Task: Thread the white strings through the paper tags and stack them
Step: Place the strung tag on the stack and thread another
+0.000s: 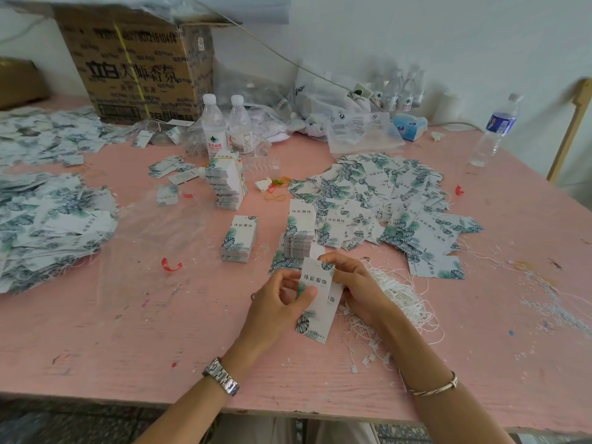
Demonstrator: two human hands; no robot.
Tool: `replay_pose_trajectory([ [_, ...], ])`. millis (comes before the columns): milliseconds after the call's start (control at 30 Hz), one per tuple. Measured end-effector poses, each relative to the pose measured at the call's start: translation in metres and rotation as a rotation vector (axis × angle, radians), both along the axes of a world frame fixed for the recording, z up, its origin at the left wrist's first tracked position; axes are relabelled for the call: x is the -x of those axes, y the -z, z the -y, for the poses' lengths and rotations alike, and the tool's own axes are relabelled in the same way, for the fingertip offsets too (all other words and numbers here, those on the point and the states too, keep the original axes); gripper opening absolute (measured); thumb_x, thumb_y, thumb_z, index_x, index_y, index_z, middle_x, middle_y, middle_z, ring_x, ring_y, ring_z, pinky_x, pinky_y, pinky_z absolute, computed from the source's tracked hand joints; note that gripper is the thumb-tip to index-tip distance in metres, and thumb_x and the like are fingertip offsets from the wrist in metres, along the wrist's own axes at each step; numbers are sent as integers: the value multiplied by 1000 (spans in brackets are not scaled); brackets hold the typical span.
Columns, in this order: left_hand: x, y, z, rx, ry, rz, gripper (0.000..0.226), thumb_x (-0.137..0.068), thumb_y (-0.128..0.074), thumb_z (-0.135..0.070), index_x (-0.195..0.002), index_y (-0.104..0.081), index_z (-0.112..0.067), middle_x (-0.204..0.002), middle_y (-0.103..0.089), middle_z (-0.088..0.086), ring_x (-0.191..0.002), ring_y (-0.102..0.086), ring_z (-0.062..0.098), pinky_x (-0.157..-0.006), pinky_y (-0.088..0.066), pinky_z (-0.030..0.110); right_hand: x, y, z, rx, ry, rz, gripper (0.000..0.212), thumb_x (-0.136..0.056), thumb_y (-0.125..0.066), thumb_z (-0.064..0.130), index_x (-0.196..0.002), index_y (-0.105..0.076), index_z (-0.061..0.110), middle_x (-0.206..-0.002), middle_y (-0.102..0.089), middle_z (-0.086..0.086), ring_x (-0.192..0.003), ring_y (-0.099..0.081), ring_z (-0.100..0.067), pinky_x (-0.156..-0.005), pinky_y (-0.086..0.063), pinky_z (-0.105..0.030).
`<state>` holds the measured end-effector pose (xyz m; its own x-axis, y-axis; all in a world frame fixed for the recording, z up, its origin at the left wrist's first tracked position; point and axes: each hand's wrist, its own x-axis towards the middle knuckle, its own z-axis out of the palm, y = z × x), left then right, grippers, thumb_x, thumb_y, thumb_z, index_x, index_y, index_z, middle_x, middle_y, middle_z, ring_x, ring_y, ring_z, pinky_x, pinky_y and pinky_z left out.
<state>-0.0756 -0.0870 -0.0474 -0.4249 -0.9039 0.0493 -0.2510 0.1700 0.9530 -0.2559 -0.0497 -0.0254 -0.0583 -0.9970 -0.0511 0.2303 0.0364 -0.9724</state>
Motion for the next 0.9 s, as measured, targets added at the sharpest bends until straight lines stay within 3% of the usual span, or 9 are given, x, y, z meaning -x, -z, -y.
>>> replay_pose_trajectory([
  [100,5,-4,-6,221,-102,96,78,-71,-61,-73,-131,-48,-27,-121,-50,-14,-108,-47,10,-93,-41,25,1,0,0,-10,-6,5,21,-76,-63,12,-82,-74,28,-82,-73,-3,-60,-63,-17,-51,-44,-26],
  [233,10,-12,-2,693,-194,45,42,-90,-61,-50,-120,-62,-22,-115,-52,-3,-108,-47,18,-95,-43,31,2,1,1,-5,-8,9,22,-76,-61,10,-83,-74,26,-80,-71,-5,-60,-62,-18,-51,-43,-28],
  [300,13,-15,1,778,-211,64,27,-93,-63,-42,-111,-69,-24,-111,-54,-3,-103,-48,18,-90,-47,36,2,1,0,0,-11,10,24,-77,-60,8,-83,-74,26,-78,-70,-4,-59,-62,-17,-49,-44,-26],
  [500,17,-15,8,810,-222,28,16,-92,-67,-35,-96,-76,-21,-105,-57,-4,-96,-53,18,-83,-48,38,2,2,-1,21,4,-15,14,-79,-63,11,-84,-72,21,-77,-67,-4,-58,-60,-16,-50,-41,-28],
  [667,15,-16,9,910,-206,57,11,-85,-68,-27,-87,-72,-17,-96,-60,-2,-88,-57,18,-77,-46,32,1,1,0,21,-29,-50,9,-81,-66,13,-88,-72,15,-76,-68,-9,-60,-64,-20,-50,-47,-26],
  [767,14,-15,9,742,-128,-143,4,-83,-64,-15,-83,-64,-11,-87,-56,-3,-76,-53,11,-70,-42,19,0,2,0,22,-51,-22,14,-90,-66,20,-99,-73,12,-78,-66,-8,-61,-63,-18,-48,-48,-24],
  [900,9,-12,8,425,-143,-435,2,-81,-59,-16,-80,-58,-16,-82,-64,-7,-71,-56,8,-64,-42,18,4,3,6,19,-18,80,24,-85,-62,8,-104,-75,11,-85,-66,-3,-80,-63,-16,-67,-51,-27],
])
